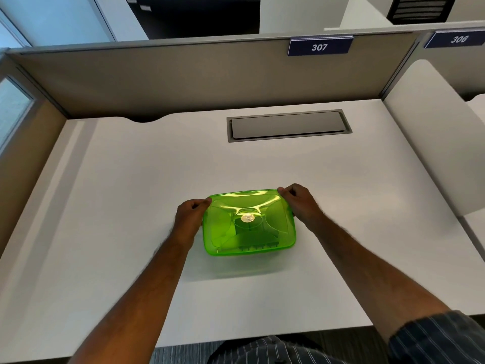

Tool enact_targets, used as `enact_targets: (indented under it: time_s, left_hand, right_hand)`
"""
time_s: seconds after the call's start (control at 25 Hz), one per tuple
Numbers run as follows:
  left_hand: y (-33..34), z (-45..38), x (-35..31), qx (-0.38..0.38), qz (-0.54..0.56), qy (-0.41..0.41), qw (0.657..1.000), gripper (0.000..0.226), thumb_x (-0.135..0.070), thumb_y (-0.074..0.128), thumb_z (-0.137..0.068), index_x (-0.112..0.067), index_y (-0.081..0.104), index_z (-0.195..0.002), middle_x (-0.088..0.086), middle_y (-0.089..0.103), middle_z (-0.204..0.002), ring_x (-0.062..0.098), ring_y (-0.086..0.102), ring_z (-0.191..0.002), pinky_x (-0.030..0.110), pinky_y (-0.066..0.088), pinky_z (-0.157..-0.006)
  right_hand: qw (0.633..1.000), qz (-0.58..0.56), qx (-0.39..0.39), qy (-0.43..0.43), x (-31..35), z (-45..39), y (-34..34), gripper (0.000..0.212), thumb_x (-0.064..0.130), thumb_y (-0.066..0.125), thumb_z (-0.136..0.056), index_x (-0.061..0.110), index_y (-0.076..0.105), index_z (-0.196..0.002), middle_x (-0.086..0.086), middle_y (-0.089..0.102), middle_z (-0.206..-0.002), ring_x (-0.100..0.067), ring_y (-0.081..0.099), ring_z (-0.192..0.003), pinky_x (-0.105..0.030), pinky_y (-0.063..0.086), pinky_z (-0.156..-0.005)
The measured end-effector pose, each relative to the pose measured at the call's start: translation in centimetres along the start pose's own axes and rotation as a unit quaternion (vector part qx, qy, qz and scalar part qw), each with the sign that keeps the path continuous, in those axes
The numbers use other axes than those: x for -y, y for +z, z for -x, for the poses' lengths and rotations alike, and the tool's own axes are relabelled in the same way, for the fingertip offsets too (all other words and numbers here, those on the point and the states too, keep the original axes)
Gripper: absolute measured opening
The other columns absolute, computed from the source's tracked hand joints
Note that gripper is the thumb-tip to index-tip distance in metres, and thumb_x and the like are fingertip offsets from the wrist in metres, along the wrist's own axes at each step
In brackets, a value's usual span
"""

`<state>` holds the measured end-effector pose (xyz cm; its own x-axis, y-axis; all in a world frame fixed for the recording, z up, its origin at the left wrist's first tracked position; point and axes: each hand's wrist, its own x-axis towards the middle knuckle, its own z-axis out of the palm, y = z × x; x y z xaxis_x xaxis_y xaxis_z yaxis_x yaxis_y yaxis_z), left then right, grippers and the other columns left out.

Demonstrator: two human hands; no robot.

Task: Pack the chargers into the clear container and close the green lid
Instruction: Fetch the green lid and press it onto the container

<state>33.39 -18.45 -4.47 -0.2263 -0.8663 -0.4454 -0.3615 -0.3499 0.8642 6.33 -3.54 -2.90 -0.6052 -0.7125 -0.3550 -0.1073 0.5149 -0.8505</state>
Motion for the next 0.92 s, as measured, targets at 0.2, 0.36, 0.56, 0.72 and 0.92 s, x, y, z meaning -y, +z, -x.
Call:
enact_targets:
  time_s: [0.2, 0.36, 0.56, 0.72, 0.92]
  left_hand:
    - [0.2, -0.4, -0.7, -0.022, -0.024, 0.016, 0.999, 0.022, -0.028, 0.076, -0.086, -0.007, 0.076, -0.094, 0.003, 0.069, -0.081, 0.02, 0.061, -0.08, 0.026, 0.045, -0.069]
    - [-0.2, 0.3, -0.6, -0.024, -0.024, 0.028, 0.999, 0.023, -0.031, 0.075, -0.087, -0.009, 0.077, -0.095, 0.005, 0.074, -0.091, 0.02, 0.064, -0.085, 0.029, 0.051, -0.073]
    - [-0.2, 2.6, 1.2, -0.023, -0.008, 0.046, 0.999, 0.016, -0.028, 0.071, -0.091, -0.022, 0.069, -0.106, -0.001, 0.07, -0.104, 0.02, 0.067, -0.102, 0.038, 0.055, -0.087]
    - [-0.8, 5.4, 4.1, -0.034, 0.001, 0.028, 0.999, 0.02, -0.036, 0.074, -0.086, -0.027, 0.069, -0.103, -0.004, 0.072, -0.101, 0.018, 0.071, -0.094, 0.04, 0.059, -0.081]
    - [-1.4, 5.9, 4.1, -0.025, 0.036, -0.001, 0.999, 0.02, -0.029, 0.075, -0.089, -0.02, 0.072, -0.106, 0.003, 0.072, -0.103, 0.024, 0.073, -0.09, 0.031, 0.06, -0.061]
  right_hand:
    - [0.999, -0.024, 0.008, 0.023, 0.0, -0.7, -0.2, 0.03, 0.032, 0.07, -0.095, 0.005, 0.059, -0.088, -0.013, 0.056, -0.082, -0.024, 0.055, -0.078, -0.046, 0.054, -0.075]
    - [0.997, -0.064, 0.017, 0.034, 0.1, 0.1, -0.5, 0.036, 0.038, 0.07, -0.094, 0.002, 0.065, -0.092, -0.009, 0.059, -0.081, -0.021, 0.059, -0.075, -0.04, 0.057, -0.068]
    - [0.998, -0.048, 0.028, 0.022, -1.6, 2.6, -0.3, 0.033, 0.04, 0.059, -0.1, 0.008, 0.066, -0.103, -0.005, 0.063, -0.089, -0.018, 0.059, -0.078, -0.037, 0.052, -0.066]
    - [0.997, -0.061, 0.02, 0.038, -3.5, 5.3, -0.8, 0.024, 0.034, 0.065, -0.098, 0.011, 0.06, -0.101, -0.002, 0.062, -0.086, -0.012, 0.061, -0.07, -0.029, 0.054, -0.053]
    - [0.992, -0.094, 0.044, 0.067, -4.0, 6.5, -1.5, 0.021, 0.024, 0.069, -0.096, 0.005, 0.061, -0.101, -0.006, 0.06, -0.081, -0.01, 0.062, -0.06, -0.032, 0.058, -0.052]
